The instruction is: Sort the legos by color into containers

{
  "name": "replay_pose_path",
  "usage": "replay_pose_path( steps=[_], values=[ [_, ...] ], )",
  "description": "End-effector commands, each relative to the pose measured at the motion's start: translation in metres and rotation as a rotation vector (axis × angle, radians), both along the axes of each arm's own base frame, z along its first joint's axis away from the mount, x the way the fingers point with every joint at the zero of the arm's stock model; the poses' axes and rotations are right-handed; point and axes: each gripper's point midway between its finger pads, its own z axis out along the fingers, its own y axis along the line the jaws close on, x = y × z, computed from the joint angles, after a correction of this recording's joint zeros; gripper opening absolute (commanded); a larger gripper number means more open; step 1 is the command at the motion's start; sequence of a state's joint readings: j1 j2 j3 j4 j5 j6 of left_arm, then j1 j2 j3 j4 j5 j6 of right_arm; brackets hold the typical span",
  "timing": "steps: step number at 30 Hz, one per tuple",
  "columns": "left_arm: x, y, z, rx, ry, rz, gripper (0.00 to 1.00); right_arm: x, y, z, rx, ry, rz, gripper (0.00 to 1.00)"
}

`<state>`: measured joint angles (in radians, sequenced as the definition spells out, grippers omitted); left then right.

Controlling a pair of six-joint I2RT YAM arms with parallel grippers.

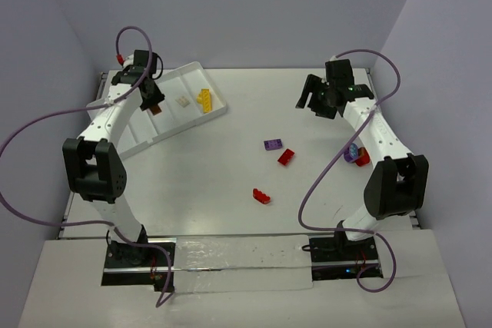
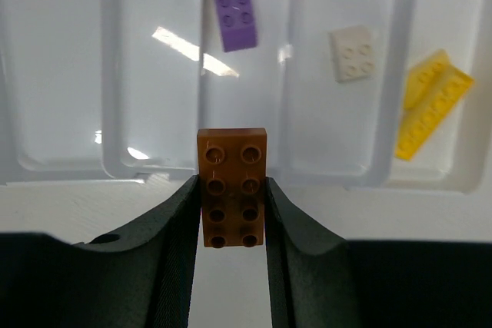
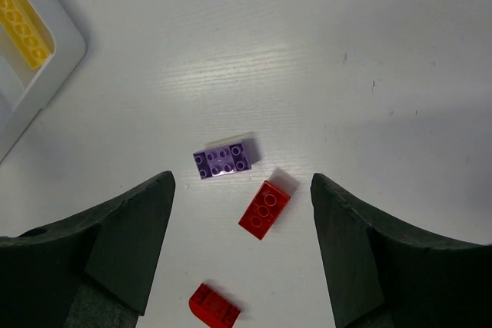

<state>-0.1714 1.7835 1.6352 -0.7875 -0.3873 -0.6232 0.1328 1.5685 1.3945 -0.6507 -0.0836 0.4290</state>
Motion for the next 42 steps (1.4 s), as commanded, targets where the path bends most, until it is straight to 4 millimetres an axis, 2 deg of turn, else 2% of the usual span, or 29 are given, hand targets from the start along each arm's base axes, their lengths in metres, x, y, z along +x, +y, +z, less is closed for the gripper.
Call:
replay_pose_path(
  steps=[1,6,13,15,17,18,21,23,24,27,29,30,31,32,34,36,37,39,42],
  values=[
    [0.008,0.044,-0.020,0.025,0.053,0.078,0.00,0.000,0.007,0.026,0.009,-0.076,0.020,0.79],
    [0.028,0.072,-0.046,0.050,0.085,0.147,0.00,-0.001,0.010,0.015,0.008,-0.053,0.033,0.79],
    [0.047,0.107,-0.084,0.068,0.109,0.215,0.00,-0.001,0.013,0.013,0.009,-0.043,0.045,0.79],
    [0.051,0.111,-0.082,0.076,0.103,0.233,0.01,-0.001,0.013,0.011,0.010,-0.037,0.046,0.79],
    [0.054,0.115,-0.088,0.094,0.121,0.254,0.04,-0.001,0.014,0.007,0.009,-0.026,0.048,0.79],
    [0.054,0.116,-0.089,0.102,0.125,0.258,0.10,-0.002,0.014,0.006,0.007,-0.023,0.048,0.79],
    [0.058,0.119,-0.092,0.117,0.125,0.256,0.36,-0.002,0.014,0.005,0.002,-0.018,0.044,0.79],
    [0.059,0.117,-0.093,0.119,0.133,0.237,0.69,-0.002,0.014,0.006,0.000,-0.021,0.043,0.79],
    [0.060,0.117,-0.092,0.116,0.131,0.230,0.76,-0.002,0.014,0.007,-0.001,-0.021,0.041,0.79],
    [0.060,0.112,-0.079,0.096,0.106,0.207,0.87,-0.004,0.015,0.008,-0.006,-0.024,0.043,0.79],
    [0.060,0.104,-0.055,0.081,0.062,0.176,0.86,-0.008,0.015,0.007,-0.014,-0.020,0.046,0.79],
    [0.060,0.104,-0.056,0.081,0.062,0.176,0.86,-0.010,0.016,0.006,-0.017,-0.017,0.049,0.79],
    [0.061,0.092,-0.036,0.074,0.017,0.121,0.86,-0.014,0.019,0.003,-0.025,-0.012,0.055,0.79],
    [0.062,0.076,-0.026,0.071,-0.005,0.064,0.86,-0.018,0.020,0.000,-0.029,-0.006,0.058,0.79],
    [0.056,0.032,0.010,0.065,-0.077,-0.073,0.85,-0.028,0.024,-0.014,-0.041,0.023,0.068,0.79],
    [0.047,0.000,0.021,0.051,-0.101,-0.158,0.83,-0.039,0.033,-0.024,-0.044,0.046,0.085,0.79],
    [0.041,-0.023,0.027,0.033,-0.116,-0.215,0.83,-0.046,0.035,-0.032,-0.043,0.064,0.086,0.79],
    [0.020,-0.089,0.034,-0.043,-0.138,-0.374,0.82,-0.067,0.048,-0.051,-0.031,0.100,0.112,0.80],
    [-0.006,-0.157,0.031,-0.139,-0.140,-0.521,0.81,-0.089,0.063,-0.071,0.009,0.153,0.156,0.80]
  ],
)
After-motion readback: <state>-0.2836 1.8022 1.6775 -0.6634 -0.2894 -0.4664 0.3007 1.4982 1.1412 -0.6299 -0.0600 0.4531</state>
